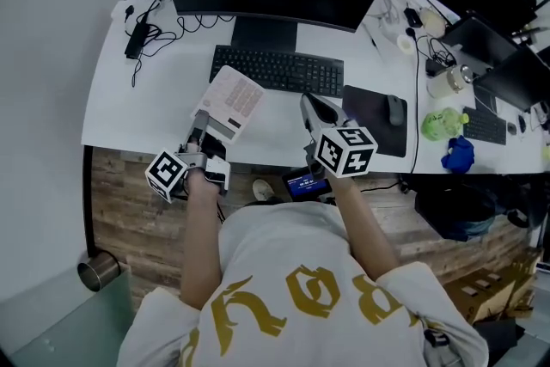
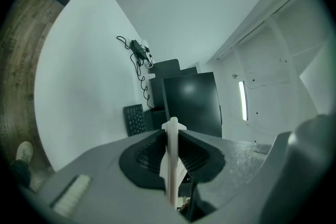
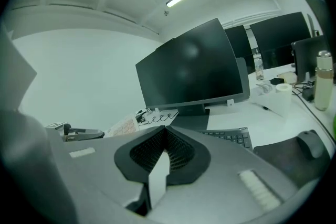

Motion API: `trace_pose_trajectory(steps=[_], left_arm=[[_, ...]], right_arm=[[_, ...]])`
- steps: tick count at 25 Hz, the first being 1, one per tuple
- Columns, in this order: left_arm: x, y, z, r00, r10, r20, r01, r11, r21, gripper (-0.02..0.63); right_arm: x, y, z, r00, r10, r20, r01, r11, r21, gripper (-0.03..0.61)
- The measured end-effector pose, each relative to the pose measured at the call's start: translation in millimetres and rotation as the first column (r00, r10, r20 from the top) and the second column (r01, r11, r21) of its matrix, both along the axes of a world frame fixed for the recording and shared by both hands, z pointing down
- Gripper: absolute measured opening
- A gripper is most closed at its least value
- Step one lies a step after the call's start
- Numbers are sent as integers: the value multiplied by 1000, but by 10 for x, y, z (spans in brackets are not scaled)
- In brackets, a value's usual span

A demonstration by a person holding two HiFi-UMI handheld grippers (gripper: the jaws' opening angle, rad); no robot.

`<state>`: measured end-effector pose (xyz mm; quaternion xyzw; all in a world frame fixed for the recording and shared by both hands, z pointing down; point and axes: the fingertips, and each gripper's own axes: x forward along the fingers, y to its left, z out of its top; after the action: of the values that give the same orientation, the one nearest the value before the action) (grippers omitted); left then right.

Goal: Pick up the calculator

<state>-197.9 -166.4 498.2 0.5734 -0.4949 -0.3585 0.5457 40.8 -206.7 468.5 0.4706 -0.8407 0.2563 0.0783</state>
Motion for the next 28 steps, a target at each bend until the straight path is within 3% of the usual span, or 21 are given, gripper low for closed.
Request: trace_pose_trajectory(steps=[17, 28], left_arm=[[-26, 138, 24, 1000, -19, 2, 19, 1000, -17, 69], [-39, 116, 103, 1000, -14, -16, 14, 999, -32, 69]], right_arm=[[2, 96, 59, 999, -4, -35, 4, 1000, -20, 25], [-64, 83, 36, 1000, -24, -6, 24, 1000, -2, 25]])
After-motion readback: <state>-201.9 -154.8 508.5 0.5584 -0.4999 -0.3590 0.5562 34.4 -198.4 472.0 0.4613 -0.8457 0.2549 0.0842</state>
